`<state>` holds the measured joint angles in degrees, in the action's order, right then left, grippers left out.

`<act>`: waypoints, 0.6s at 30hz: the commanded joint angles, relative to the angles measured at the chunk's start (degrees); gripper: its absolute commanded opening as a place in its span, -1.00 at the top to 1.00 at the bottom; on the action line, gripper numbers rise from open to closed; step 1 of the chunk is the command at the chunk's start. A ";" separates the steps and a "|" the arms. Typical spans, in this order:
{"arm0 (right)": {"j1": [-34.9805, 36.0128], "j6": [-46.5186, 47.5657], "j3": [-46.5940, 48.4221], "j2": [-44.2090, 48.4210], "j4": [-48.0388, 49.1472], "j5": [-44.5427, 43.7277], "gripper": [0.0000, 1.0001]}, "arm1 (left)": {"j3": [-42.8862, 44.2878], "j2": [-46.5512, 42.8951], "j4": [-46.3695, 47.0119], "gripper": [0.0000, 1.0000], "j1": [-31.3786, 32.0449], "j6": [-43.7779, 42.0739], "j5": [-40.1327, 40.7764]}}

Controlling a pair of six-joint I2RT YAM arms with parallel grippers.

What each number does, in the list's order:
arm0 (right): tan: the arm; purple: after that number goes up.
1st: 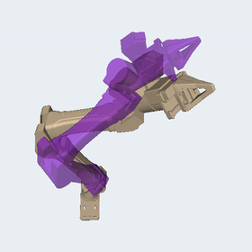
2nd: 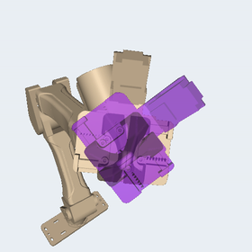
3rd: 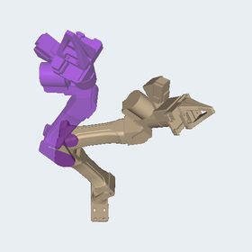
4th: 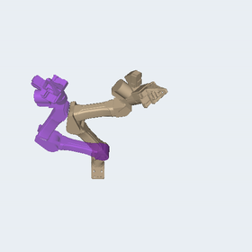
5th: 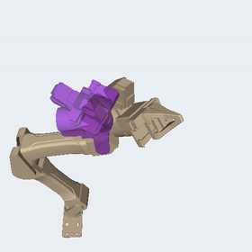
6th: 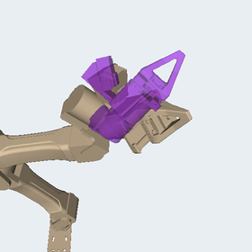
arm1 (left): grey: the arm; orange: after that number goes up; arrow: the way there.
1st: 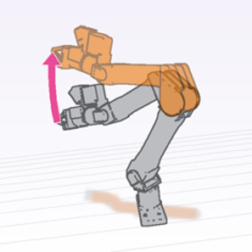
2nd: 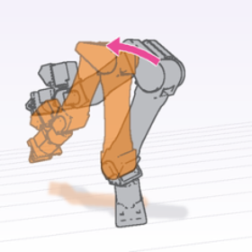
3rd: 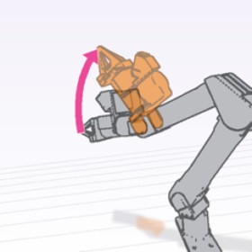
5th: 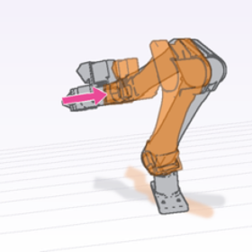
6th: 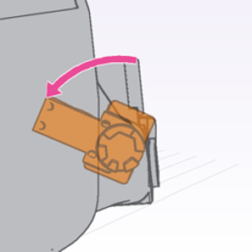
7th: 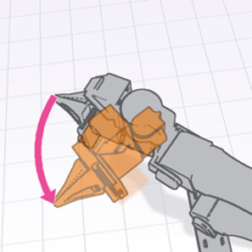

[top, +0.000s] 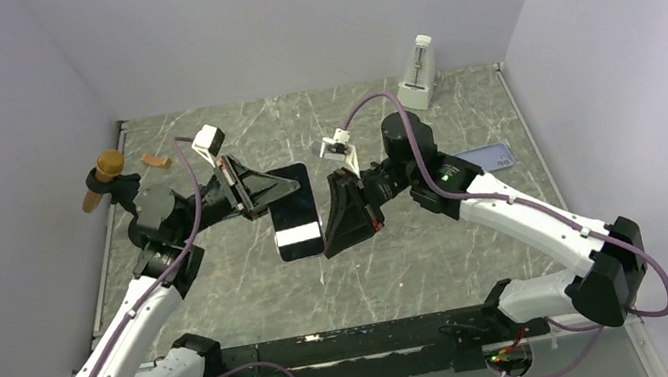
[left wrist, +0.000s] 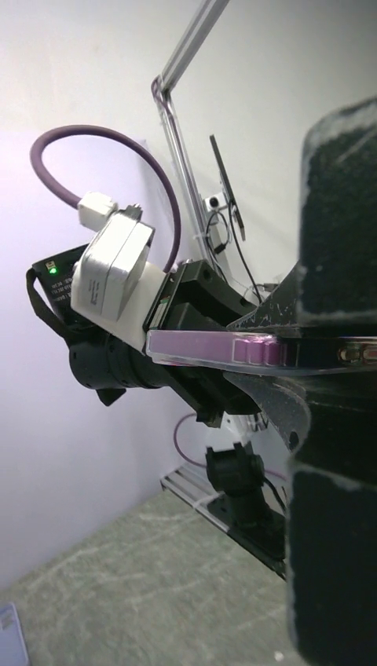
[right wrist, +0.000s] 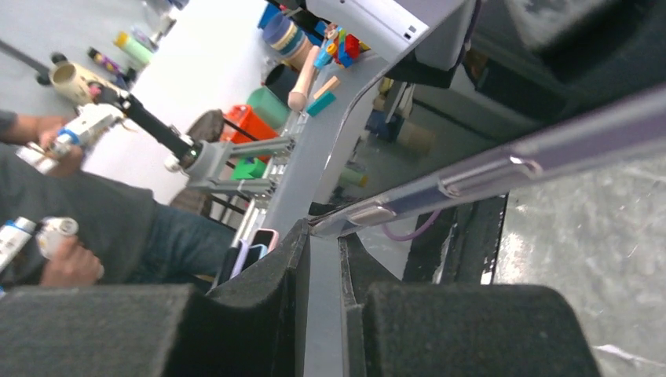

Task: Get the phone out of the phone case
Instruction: Remove the phone case from the phone.

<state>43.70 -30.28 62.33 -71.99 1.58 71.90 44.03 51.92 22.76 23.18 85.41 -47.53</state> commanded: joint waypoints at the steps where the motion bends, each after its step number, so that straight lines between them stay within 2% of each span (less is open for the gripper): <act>1: 1.65 20.99 6.97 -2.43 -10.18 -14.25 1.00 | 0.86 -2.35 8.61 1.00 3.98 12.91 5.09; 5: 2.32 26.90 13.86 -3.91 -17.15 -21.47 1.00 | 2.58 -2.26 4.90 1.00 4.99 12.09 6.09; 9: 2.33 24.47 16.13 -4.23 -17.99 -42.42 1.00 | 3.46 -2.38 2.79 1.00 6.62 11.40 8.69; 11: 2.33 18.98 14.52 -2.80 -16.79 -57.39 1.00 | 2.90 -3.02 3.25 1.00 7.63 11.37 11.43; 13: 2.50 9.22 12.96 -1.26 -18.95 -71.68 1.00 | 1.56 -4.01 4.69 1.00 8.56 11.64 14.82; 16: 2.75 1.85 10.07 0.99 -20.63 -76.61 1.00 | -0.48 -5.20 4.47 1.00 9.04 10.93 18.55; 18: 2.79 -0.45 8.23 1.89 -20.59 -73.32 1.00 | -0.66 -5.65 1.70 1.00 9.06 9.59 19.94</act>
<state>48.97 -24.14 73.87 -68.49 -26.61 28.25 42.63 50.68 23.07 26.79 87.13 -22.74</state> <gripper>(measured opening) 0.170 0.154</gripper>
